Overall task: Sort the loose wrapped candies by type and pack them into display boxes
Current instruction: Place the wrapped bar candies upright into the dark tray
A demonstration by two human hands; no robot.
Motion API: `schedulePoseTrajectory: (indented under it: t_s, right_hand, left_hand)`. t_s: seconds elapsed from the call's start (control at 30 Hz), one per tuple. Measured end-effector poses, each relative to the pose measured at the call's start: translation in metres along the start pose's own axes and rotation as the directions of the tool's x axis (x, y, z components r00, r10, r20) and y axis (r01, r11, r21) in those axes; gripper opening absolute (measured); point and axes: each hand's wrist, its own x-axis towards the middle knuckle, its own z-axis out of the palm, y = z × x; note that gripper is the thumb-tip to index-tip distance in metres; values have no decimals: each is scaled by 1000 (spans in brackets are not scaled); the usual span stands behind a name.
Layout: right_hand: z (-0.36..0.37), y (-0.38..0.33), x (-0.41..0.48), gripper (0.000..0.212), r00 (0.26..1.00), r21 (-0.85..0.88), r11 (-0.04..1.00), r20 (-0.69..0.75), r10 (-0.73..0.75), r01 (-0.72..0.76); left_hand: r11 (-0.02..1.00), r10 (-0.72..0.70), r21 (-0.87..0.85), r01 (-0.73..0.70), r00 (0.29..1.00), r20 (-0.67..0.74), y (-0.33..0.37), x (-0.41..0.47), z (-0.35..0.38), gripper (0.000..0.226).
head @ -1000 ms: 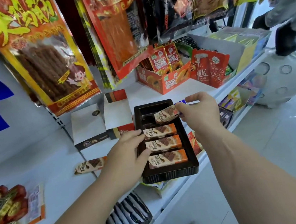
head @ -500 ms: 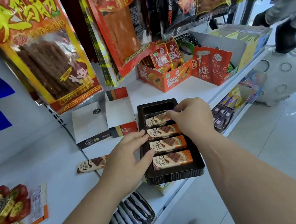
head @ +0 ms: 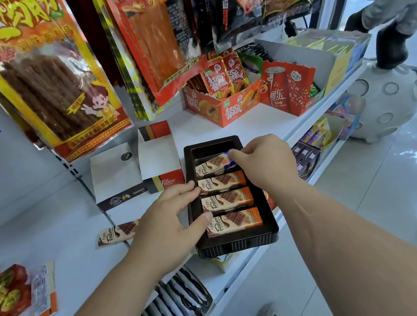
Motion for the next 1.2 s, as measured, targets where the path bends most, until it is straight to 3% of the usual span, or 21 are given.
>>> schedulePoseTrajectory:
  t_s: [0.2,0.33,0.43,0.6,0.7,0.77,0.83,0.93,1.03,1.2]
  right_hand:
    - [5,9,-1,24,999,-19,999,13,-35,35]
    - [5,9,-1,10,999,14,999,42,-35,34]
    - [2,6,-2,17,995,34,997,69,-67,65]
    - [-1,1,-2,26,993,56,996,97,-74,69]
    - [4,-3,-3,33,991,-55,991,46,-122,125]
    - [8,-13,-10,26,976,-65,975,-21,-216,215]
    - [13,-30,-23,17,934,-16,935,-43,-354,353]
    - [28,-59,-51,15,829,39,838,128,-545,545]
    - [49,-79,-77,26,695,26,749,354,-626,662]
    - [84,-90,-95,37,666,-157,708,523,-532,688]
  left_hand:
    - [1000,11,-29,-11,1000,3,0,-1,-1,64]
    - [999,23,-40,-18,990,139,-2,-5,-10,114]
    - [992,34,109,-61,972,232,0,-5,-14,130]
    - [961,-6,275,-39,987,160,11,8,-6,126]
    - [945,-18,326,-22,993,118,19,10,-6,127]
    - [957,-3,291,-17,998,65,21,0,-13,124]
    - [971,-19,239,27,999,-35,16,-17,-26,107]
    - [926,-60,355,130,978,-201,-5,-53,-58,72]
    - [752,-210,584,306,951,-228,-35,-93,-91,54]
    - [559,-358,713,423,899,-253,-55,-135,-111,53]
